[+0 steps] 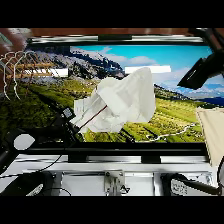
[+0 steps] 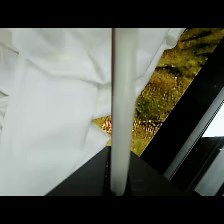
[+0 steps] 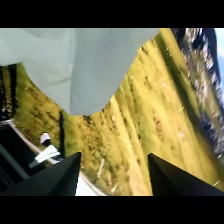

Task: Fold the shirts.

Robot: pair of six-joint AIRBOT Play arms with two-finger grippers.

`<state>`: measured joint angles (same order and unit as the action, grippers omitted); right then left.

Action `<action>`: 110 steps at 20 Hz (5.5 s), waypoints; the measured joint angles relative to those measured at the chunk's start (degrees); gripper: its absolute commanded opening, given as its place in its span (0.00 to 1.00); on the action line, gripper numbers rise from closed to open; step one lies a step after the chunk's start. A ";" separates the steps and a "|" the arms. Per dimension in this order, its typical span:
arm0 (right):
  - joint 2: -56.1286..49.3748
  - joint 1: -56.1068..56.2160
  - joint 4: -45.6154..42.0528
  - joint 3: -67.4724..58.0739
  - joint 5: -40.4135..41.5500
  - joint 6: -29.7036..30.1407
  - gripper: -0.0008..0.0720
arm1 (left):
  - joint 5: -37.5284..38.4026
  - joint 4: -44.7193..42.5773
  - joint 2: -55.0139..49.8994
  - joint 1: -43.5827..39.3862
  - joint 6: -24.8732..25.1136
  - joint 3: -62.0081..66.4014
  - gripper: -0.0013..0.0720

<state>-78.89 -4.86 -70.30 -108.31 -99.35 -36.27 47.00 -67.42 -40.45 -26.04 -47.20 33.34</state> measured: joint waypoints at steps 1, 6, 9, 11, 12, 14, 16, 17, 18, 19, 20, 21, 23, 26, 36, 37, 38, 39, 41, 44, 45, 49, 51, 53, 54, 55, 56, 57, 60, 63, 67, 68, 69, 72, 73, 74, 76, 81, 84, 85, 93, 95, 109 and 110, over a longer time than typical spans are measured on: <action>-0.11 1.66 -0.76 0.00 1.84 3.82 0.93 | 0.07 -0.79 -0.02 0.00 0.15 0.00 0.08; -2.36 9.64 -5.18 0.00 9.66 17.29 0.93 | 0.09 -2.71 -0.22 0.00 2.45 0.04 0.08; -3.98 13.07 -10.47 0.00 12.79 20.44 0.93 | 0.35 -3.08 -0.26 0.00 2.86 0.04 0.08; -4.52 14.45 -11.06 0.00 14.88 21.84 0.93 | 0.50 -3.17 -0.28 0.00 3.06 0.04 0.08; -4.74 14.80 -10.93 0.00 15.34 22.49 0.93 | 0.52 -3.21 -0.28 0.00 3.32 0.04 0.08; -5.09 15.10 -10.45 0.00 15.34 23.41 0.93 | 0.57 -3.34 -0.28 -0.02 3.96 0.04 0.08; -5.68 15.52 -8.13 0.00 13.20 23.93 0.93 | 0.59 -3.34 -0.28 -0.04 4.28 0.04 0.08; -6.08 15.61 -7.21 0.00 11.87 24.06 0.93 | 0.59 -3.37 -0.28 -0.04 4.39 0.04 0.08; -6.47 15.69 -6.75 0.00 10.88 24.13 0.93 | 0.59 -3.39 -0.28 -0.04 4.46 0.04 0.08; -6.99 16.04 -6.12 0.00 10.05 24.20 0.93 | 0.59 -3.45 -0.28 -0.04 4.57 0.04 0.08; -7.41 16.59 -5.31 0.00 9.53 24.39 0.93 | 0.61 -3.56 -0.28 -0.04 4.61 0.04 0.08; -7.76 17.27 -4.61 0.00 9.03 24.39 0.93 | 0.59 -3.78 -0.28 -0.04 4.81 0.04 0.08; -8.52 18.78 -4.50 0.00 8.52 24.50 0.93 | 0.55 -4.39 -0.28 -0.04 4.98 0.04 0.08; -9.18 20.68 -4.26 0.15 7.23 24.55 0.90 | -0.85 -5.53 -0.28 -0.04 5.18 0.04 0.08; -9.57 21.86 -5.75 3.72 2.64 24.20 0.11 | -6.82 -7.65 -0.35 0.02 7.50 0.02 0.10; -9.57 21.86 -6.05 3.78 2.60 24.00 0.11 | -7.45 -7.82 -0.35 0.02 7.58 0.02 0.20; -9.57 21.86 -6.29 3.87 2.32 23.47 0.11 | -8.48 -8.15 -0.35 0.02 7.45 0.02 0.45; -9.62 21.86 -6.73 3.91 2.29 22.73 0.11 | -10.91 -8.28 -0.31 0.04 7.32 0.11 0.64; -9.46 22.01 -6.36 3.98 1.88 22.84 0.11 | -12.63 -9.38 -0.31 0.13 7.39 0.11 0.78; -8.68 21.86 -7.34 3.98 2.25 22.05 0.11 | -15.89 -10.43 0.15 1.11 7.56 0.22 0.98; -8.26 21.86 -7.21 3.98 2.19 22.03 0.11 | -17.68 -10.62 0.48 1.79 7.54 0.48 1.00; -5.92 21.27 -8.15 3.98 2.64 19.74 0.11 | -20.11 -10.99 2.89 5.44 7.56 2.32 1.00; -4.59 20.90 -8.11 3.98 2.12 18.91 0.11 | -20.74 -11.15 4.87 7.89 7.54 3.78 1.00; -3.17 20.44 -8.24 3.98 2.32 17.42 0.11 | -21.00 -11.21 7.23 10.73 7.50 5.03 1.00; -2.45 20.44 -8.22 3.98 2.21 17.00 0.11 | -21.16 -11.23 8.52 12.26 6.64 5.49 1.00; -1.77 20.44 -8.02 3.98 2.05 16.26 0.11 | -21.11 -11.23 9.81 14.08 4.13 5.77 0.99; -1.01 20.37 -7.93 3.98 1.86 15.34 0.11 | -20.44 -11.21 11.02 16.20 -0.26 5.99 0.99; -0.28 20.28 -8.09 3.98 1.66 14.21 0.11 | -18.99 -11.23 11.89 18.32 -5.88 6.16 0.99; 1.62 20.22 -8.00 3.98 0.44 10.97 0.11 | -9.35 -10.10 13.16 24.22 -23.52 4.76 0.99; 3.48 20.24 -7.23 3.98 -0.39 8.13 0.11 | -4.24 -1.73 13.16 26.05 -32.28 -0.52 0.99; 5.29 20.22 -5.42 3.98 -0.76 5.01 0.11 | -10.23 16.11 8.52 19.74 -34.69 -7.89 0.84; 5.51 20.20 -4.83 3.98 -0.83 4.26 0.11 | -12.98 19.52 6.19 16.39 -34.42 -8.81 0.84; 5.70 20.22 -4.42 3.98 -0.83 3.65 0.11 | -16.35 22.25 3.67 12.94 -34.05 -9.27 0.84; 5.97 20.26 -3.69 3.98 -0.90 2.34 0.11 | -26.43 30.27 -5.77 2.84 -33.51 -9.29 0.86; 6.01 20.26 -3.52 3.98 -0.98 1.99 0.11 | -28.89 32.39 -8.83 0.31 -33.38 -8.61 0.86; 6.05 20.26 -3.41 3.98 -1.05 1.84 0.11 | -31.47 34.27 -11.89 -1.77 -33.22 -7.50 0.86; 6.10 20.26 -3.28 3.98 -1.03 1.46 0.11 | -35.50 36.57 -16.92 -4.28 -32.04 -4.37 0.86; 6.10 20.26 -3.19 3.98 -0.98 1.27 0.11 | -37.55 38.88 -27.32 -6.49 -27.41 6.40 0.85; 6.10 20.26 -3.50 3.98 -0.96 1.14 0.11 | -35.63 39.26 -32.85 -6.84 -26.43 11.45 0.84; 6.10 20.26 -3.67 3.98 -0.94 1.14 0.11 | -35.39 39.34 -33.99 -6.84 -26.25 12.41 0.84; 6.10 20.26 -5.09 3.98 -0.85 1.92 0.11 | -31.47 36.94 -36.74 -1.84 -25.40 14.73 0.79; 6.10 20.26 -5.16 3.98 -0.74 1.95 0.11 | -30.51 36.39 -37.22 -2.25 -25.22 14.82 0.75; 6.10 20.26 -5.42 3.98 -0.46 1.99 0.11 | -34.53 35.93 -38.42 -7.82 -16.44 18.25 0.74; 6.10 20.26 -5.46 3.98 -0.52 1.99 0.11 | -34.34 35.93 -38.69 -7.91 -14.27 18.45 0.74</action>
<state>-72.79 15.40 -75.77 -104.33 -99.88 -34.28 12.67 -31.48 -79.13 -33.95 -61.47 51.79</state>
